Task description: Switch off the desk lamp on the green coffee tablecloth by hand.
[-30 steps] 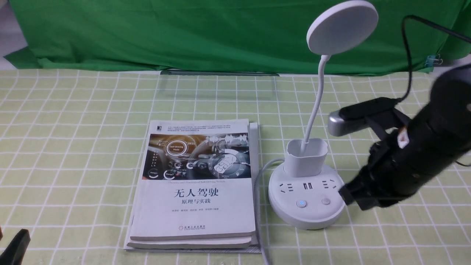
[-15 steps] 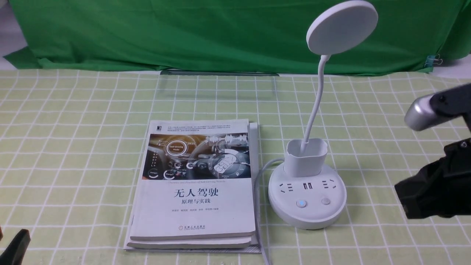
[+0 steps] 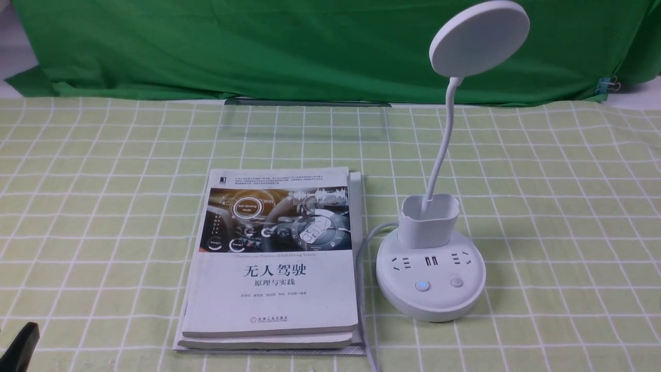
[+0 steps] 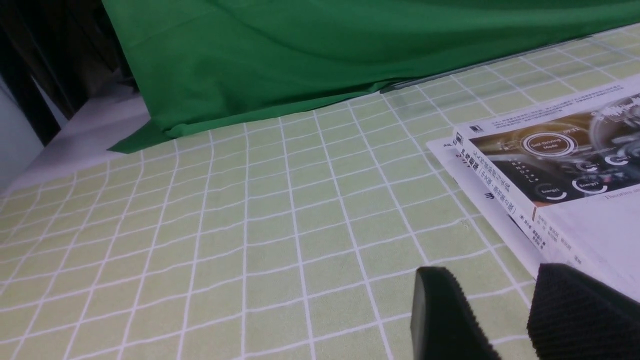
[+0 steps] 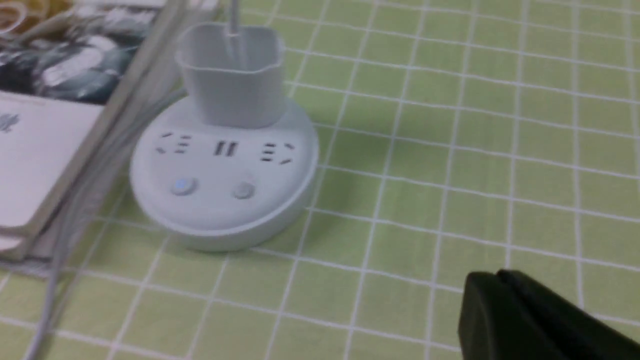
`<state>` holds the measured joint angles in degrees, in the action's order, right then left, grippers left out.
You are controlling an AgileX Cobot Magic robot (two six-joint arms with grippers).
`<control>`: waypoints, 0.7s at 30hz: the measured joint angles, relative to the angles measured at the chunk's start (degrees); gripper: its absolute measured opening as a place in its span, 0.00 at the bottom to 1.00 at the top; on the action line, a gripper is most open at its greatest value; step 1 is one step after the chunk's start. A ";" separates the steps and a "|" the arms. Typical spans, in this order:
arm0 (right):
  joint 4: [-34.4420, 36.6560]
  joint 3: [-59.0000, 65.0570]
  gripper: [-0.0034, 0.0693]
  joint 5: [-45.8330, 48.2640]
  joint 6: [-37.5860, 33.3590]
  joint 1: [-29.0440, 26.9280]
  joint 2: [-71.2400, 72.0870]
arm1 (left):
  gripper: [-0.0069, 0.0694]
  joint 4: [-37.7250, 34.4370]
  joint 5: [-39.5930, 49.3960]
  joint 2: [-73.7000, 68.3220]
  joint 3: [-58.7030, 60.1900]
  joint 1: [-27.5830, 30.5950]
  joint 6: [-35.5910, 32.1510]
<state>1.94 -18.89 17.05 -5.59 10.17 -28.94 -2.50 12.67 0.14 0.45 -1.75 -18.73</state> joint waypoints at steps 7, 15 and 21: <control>-0.18 18.21 0.10 -8.14 -0.30 -8.51 21.91 | 0.41 0.00 0.00 0.00 0.00 0.00 0.00; -0.25 19.41 0.10 -3.95 -2.44 -9.04 28.83 | 0.41 0.04 0.00 0.00 0.00 0.00 0.00; -0.25 19.41 0.10 -3.28 -3.00 -9.04 28.83 | 0.41 0.04 0.02 0.00 0.00 0.00 0.00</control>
<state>1.68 0.51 13.77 -8.60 1.13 -0.12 -2.46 12.69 0.14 0.45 -1.75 -18.73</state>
